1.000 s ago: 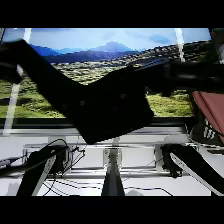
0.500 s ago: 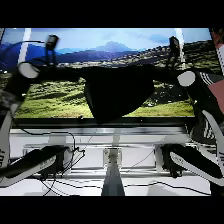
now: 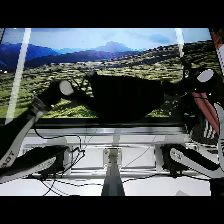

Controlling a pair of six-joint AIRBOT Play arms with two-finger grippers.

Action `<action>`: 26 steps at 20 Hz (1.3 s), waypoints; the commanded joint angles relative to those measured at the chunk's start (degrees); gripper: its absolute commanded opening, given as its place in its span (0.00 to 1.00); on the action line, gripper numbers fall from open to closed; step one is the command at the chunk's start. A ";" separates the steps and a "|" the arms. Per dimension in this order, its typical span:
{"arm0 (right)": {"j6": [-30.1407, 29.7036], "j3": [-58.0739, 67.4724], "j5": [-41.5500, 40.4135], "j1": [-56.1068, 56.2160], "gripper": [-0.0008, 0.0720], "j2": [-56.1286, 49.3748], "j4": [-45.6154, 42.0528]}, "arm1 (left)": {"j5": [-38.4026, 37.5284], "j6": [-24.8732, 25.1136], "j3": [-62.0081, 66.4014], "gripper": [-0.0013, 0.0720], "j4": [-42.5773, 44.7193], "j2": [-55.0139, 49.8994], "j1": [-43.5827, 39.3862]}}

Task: Fold the clothes and pants, and hang the long-sleeved shirts on hangers.

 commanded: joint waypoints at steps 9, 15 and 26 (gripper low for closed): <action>-9.46 -1.77 2.38 -1.33 0.96 -2.73 -5.75 | 1.60 -3.93 -5.11 0.97 -0.57 -0.55 -8.41; -4.87 1.36 -4.66 -1.40 0.96 -6.54 -8.94 | 2.78 -3.93 -5.11 0.97 -0.55 -0.55 -8.41; -18.05 11.15 9.68 -1.38 0.96 -23.82 8.09 | 6.12 -3.91 -5.11 0.97 -0.52 -0.55 -8.41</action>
